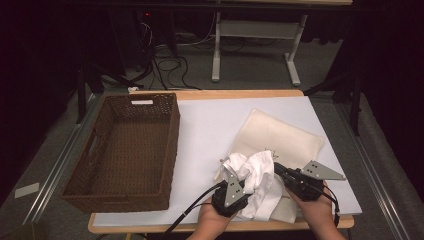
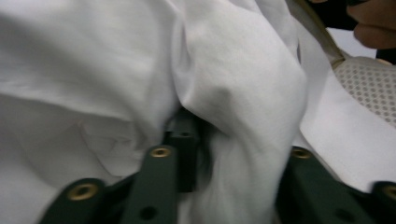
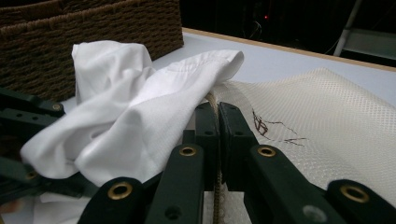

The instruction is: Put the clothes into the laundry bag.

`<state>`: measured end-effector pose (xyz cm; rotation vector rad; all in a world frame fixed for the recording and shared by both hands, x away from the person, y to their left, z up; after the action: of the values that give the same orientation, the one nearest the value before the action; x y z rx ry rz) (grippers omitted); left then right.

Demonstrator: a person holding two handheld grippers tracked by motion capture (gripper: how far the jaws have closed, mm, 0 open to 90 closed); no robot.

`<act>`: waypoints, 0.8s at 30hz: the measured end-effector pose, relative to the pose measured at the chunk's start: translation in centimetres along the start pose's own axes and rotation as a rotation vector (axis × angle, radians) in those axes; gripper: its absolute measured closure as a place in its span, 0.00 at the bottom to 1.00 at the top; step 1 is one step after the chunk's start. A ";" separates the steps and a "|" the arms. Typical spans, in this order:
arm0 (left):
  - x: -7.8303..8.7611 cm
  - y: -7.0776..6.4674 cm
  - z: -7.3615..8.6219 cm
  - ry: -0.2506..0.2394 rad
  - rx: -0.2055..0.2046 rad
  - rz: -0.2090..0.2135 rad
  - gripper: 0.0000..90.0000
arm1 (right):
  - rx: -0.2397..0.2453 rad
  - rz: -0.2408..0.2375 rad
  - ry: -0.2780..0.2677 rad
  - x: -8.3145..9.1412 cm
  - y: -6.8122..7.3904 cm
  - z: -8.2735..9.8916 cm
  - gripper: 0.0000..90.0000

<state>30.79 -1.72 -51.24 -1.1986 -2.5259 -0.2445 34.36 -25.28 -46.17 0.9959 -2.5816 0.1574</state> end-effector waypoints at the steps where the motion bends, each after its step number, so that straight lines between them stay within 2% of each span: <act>1: 0.2 -0.1 -0.1 -0.010 -0.001 -0.009 0.62 | -0.002 0.000 0.000 0.0 0.0 0.0 0.98; 6: 1.4 -0.5 -0.3 -0.029 0.002 -0.060 0.37 | -0.001 -0.002 -0.001 0.1 0.0 0.0 0.98; 9: 2.4 -0.8 -0.4 -0.043 0.005 -0.081 0.28 | -0.004 -0.004 -0.001 0.1 0.0 0.0 0.98; 12: 3.2 -0.9 -0.8 -0.080 0.015 -0.100 0.21 | -0.004 -0.003 0.000 0.1 0.0 0.0 0.98; 16: 4.4 -0.3 -1.3 -0.137 0.052 -0.101 0.19 | 0.000 -0.004 -0.002 0.1 0.0 -0.1 0.98; 20: 5.4 0.5 -1.5 -0.170 0.061 -0.119 0.19 | -0.001 -0.004 -0.002 0.1 0.0 -0.1 0.97; 24: 6.0 1.7 -1.9 -0.190 0.092 -0.149 0.20 | -0.002 -0.004 -0.002 0.2 0.0 -0.1 0.98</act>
<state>28.96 3.12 -47.24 -1.0445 -2.7617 -0.0496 34.28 -25.38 -46.04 1.0008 -2.5812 0.1525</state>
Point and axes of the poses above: each handheld gripper's, and its own axes: x roughly backward along the jaws, z roughly out of its underside, y roughly to its left, the point moved 1 cm from there along -x, roughly forward along the jaws, and after that the axes turned 1 degree about z, right-handed, at the moved point
